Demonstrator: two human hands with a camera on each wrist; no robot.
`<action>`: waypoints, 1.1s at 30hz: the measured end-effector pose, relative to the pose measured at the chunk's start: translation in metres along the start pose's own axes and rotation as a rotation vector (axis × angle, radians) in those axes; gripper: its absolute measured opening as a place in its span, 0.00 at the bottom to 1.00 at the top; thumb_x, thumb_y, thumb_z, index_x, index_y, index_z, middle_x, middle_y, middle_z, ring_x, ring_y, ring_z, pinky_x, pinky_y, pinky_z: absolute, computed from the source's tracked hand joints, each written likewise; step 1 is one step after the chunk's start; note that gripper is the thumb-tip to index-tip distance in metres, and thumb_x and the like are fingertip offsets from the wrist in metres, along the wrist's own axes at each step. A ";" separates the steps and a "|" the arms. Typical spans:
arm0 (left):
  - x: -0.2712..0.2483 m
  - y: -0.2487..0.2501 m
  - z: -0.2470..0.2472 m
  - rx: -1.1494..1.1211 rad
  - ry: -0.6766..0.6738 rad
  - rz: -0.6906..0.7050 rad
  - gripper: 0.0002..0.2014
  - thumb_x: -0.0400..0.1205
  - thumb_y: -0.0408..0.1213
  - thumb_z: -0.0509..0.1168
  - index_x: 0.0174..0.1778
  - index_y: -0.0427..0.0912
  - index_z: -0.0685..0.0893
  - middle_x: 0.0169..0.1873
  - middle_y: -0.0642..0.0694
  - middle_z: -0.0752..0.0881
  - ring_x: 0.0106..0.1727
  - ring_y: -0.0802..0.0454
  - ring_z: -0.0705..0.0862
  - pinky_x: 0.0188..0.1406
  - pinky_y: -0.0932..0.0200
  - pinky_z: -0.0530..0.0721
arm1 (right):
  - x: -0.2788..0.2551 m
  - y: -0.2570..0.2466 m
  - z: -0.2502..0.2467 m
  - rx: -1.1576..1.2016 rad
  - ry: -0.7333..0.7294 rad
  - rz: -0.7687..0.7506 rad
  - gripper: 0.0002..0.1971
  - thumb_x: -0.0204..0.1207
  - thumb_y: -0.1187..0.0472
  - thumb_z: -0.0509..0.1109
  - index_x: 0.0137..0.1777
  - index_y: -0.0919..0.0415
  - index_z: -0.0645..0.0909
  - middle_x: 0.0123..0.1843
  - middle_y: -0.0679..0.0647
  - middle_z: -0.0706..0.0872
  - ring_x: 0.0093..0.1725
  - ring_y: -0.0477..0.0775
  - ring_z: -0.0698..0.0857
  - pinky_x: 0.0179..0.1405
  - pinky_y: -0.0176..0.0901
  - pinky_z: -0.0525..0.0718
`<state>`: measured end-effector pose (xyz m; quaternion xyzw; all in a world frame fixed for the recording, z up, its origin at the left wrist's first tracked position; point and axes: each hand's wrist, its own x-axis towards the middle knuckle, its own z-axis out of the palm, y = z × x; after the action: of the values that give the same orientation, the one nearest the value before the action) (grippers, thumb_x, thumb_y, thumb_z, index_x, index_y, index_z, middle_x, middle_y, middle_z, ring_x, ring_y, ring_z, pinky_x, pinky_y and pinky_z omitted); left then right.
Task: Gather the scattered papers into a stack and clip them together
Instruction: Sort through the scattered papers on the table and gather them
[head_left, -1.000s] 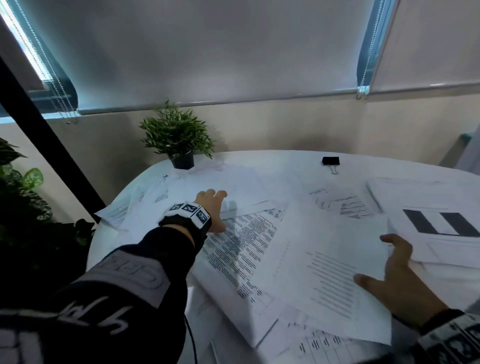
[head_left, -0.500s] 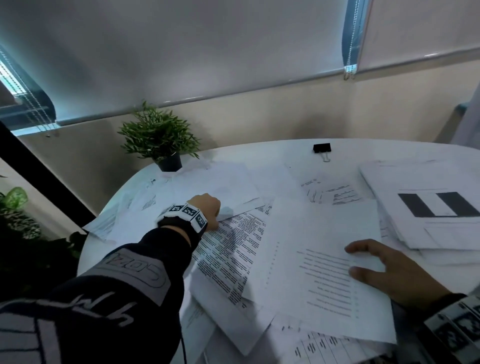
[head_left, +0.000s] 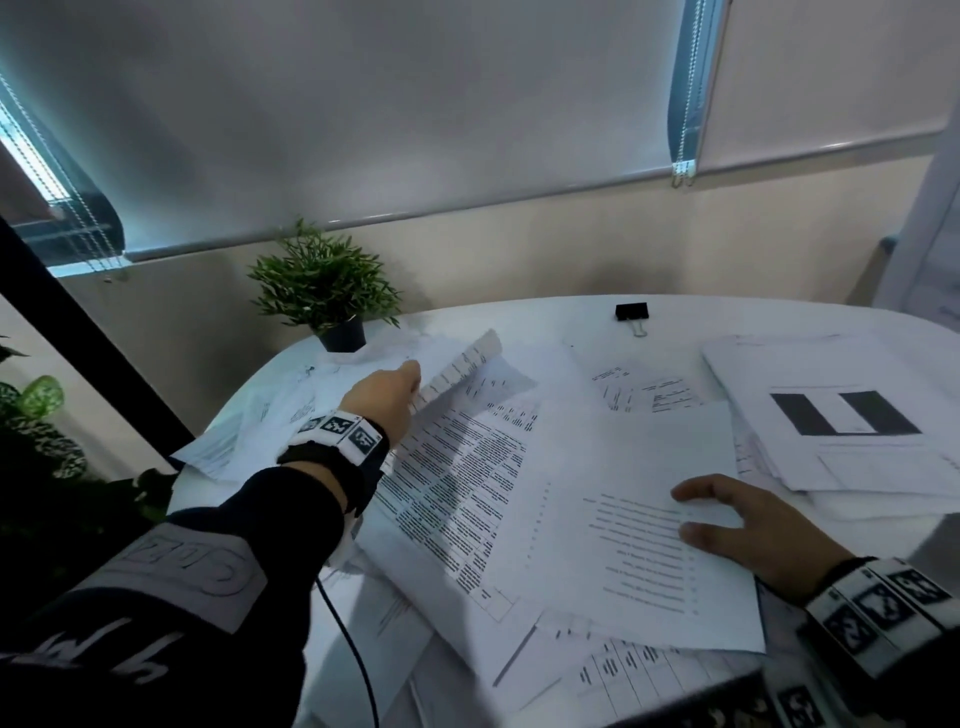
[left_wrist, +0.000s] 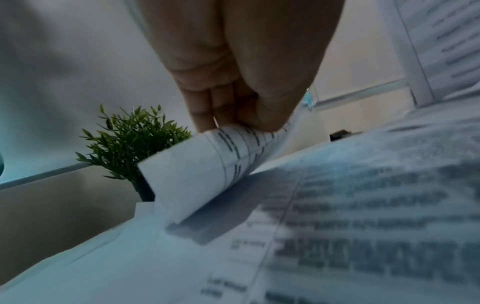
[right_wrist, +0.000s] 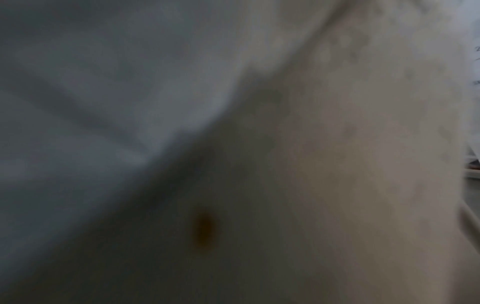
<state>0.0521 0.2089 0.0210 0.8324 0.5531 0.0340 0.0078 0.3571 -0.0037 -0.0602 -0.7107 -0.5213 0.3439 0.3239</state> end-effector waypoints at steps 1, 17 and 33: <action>-0.002 0.002 -0.006 -0.045 0.031 -0.014 0.12 0.78 0.22 0.54 0.52 0.41 0.70 0.42 0.35 0.80 0.44 0.36 0.81 0.38 0.50 0.74 | 0.000 0.000 0.000 0.004 0.000 0.005 0.13 0.71 0.61 0.76 0.53 0.45 0.81 0.59 0.43 0.83 0.57 0.42 0.80 0.48 0.27 0.74; -0.066 0.074 -0.146 -0.687 -0.206 0.339 0.15 0.78 0.14 0.57 0.32 0.33 0.83 0.19 0.56 0.83 0.20 0.67 0.78 0.23 0.77 0.75 | 0.002 -0.007 -0.005 0.220 -0.099 0.063 0.15 0.73 0.78 0.68 0.53 0.61 0.85 0.55 0.52 0.86 0.46 0.34 0.85 0.44 0.25 0.83; -0.009 0.098 0.002 -0.195 -0.255 0.191 0.13 0.85 0.39 0.54 0.64 0.44 0.75 0.56 0.42 0.81 0.50 0.44 0.79 0.50 0.53 0.78 | -0.002 -0.006 -0.008 0.415 -0.205 0.082 0.32 0.50 0.52 0.82 0.55 0.67 0.84 0.52 0.63 0.91 0.52 0.63 0.89 0.53 0.54 0.88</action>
<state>0.1385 0.1627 0.0234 0.8739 0.4603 -0.0179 0.1553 0.3604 -0.0048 -0.0504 -0.6108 -0.4401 0.5270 0.3944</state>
